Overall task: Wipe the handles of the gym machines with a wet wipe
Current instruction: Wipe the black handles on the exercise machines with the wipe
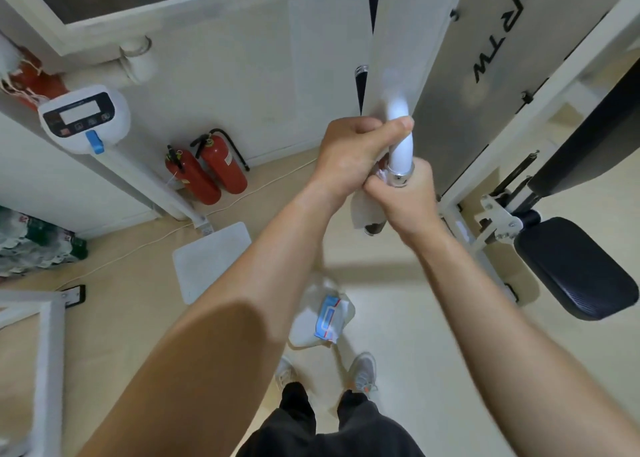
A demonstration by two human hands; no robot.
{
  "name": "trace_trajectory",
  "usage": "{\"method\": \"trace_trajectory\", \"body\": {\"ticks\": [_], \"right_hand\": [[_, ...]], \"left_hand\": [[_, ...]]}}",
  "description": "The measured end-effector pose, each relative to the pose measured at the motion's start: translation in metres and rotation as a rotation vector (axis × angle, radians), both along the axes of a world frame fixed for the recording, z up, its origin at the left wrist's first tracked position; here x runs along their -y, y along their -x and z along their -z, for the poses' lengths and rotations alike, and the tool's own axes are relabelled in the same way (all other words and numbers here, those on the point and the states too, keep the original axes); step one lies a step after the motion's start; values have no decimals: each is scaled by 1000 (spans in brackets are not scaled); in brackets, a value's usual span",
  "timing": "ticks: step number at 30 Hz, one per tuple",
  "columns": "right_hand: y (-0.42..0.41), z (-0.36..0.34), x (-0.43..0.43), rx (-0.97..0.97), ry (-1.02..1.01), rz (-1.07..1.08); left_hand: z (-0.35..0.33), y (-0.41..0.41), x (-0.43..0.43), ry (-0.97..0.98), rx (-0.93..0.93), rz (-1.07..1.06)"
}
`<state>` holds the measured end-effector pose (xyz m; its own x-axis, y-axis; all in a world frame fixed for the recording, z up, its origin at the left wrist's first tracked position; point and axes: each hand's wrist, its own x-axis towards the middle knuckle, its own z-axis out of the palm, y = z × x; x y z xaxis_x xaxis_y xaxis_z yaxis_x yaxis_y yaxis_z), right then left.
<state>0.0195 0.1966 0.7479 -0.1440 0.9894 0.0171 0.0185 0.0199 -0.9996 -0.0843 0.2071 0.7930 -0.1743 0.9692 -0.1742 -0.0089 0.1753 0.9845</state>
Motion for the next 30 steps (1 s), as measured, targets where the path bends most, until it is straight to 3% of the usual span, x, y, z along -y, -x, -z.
{"method": "trace_trajectory", "body": {"ticks": [4, 6, 9, 13, 16, 19, 22, 24, 26, 28, 30], "right_hand": [[31, 32, 6, -47, -29, 523], [35, 67, 5, 46, 63, 579], [22, 112, 4, 152, 240, 247], [1, 104, -9, 280, 252, -286], [-8, 67, -11, 328, 185, -394], [-15, 25, -5, 129, 91, -288], [-5, 15, 5, -40, 0, 25], [11, 30, 11, -84, 0, 323], [23, 57, 14, -11, 75, 508], [24, 88, 14, 56, 205, 473], [18, 105, 12, 120, 283, 287]], "left_hand": [[0, -8, 0, -11, 34, 20], [-1, -10, 0, -9, 17, 13], [0, -4, 1, -35, 4, -38], [1, 13, 1, -59, -59, -22], [1, 12, 3, -68, -72, 10], [3, 3, 5, -68, -39, 9], [3, -6, 5, -52, -15, 26], [3, -9, 2, -39, -18, 41], [2, -11, 2, -33, -17, 43], [2, -10, 2, -40, -24, 26], [3, -6, 1, -52, -36, -13]]}}
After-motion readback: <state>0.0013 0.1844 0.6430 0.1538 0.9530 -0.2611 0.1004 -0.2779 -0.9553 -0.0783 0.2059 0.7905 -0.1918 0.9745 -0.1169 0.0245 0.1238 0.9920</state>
